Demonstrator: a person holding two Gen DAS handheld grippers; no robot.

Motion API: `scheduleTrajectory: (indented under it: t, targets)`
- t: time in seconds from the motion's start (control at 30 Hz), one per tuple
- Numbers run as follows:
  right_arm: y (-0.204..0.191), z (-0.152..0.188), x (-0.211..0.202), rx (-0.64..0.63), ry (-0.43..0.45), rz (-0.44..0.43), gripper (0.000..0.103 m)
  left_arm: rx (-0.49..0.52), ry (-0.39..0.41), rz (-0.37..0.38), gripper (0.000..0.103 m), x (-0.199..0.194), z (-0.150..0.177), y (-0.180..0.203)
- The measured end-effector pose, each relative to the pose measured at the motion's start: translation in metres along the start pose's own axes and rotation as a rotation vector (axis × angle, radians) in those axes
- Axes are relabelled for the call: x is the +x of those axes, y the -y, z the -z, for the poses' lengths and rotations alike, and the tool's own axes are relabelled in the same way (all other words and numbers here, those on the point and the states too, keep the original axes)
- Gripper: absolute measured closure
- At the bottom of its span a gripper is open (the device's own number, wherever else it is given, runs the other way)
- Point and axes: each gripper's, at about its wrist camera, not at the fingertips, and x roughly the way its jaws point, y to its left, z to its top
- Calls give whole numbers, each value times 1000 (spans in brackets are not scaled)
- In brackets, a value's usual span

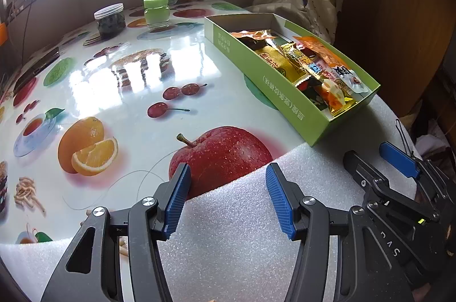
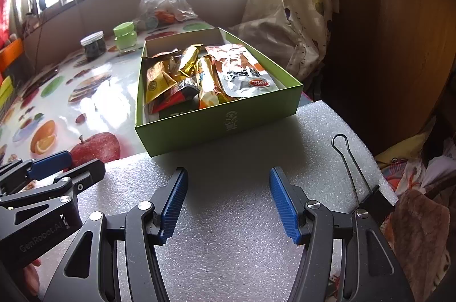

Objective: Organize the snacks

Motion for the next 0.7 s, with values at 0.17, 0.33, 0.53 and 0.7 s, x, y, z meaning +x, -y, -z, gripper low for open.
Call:
scheduleTrajectory:
  t: [0.17,0.33,0.53,0.7]
  targets:
    - [0,0,0,2,0,1,43,-7,2,7,47,0,0,-1]
    - [1,0,0,6,1,4,43,-11,2,7,47,-1,0,-3]
    - [1,0,0,6,1,4,43,-12,2,7,47,-1,1,-2]
    - [1,0,0,7,1,4,43,-12,2,7,47,-1,1,-3]
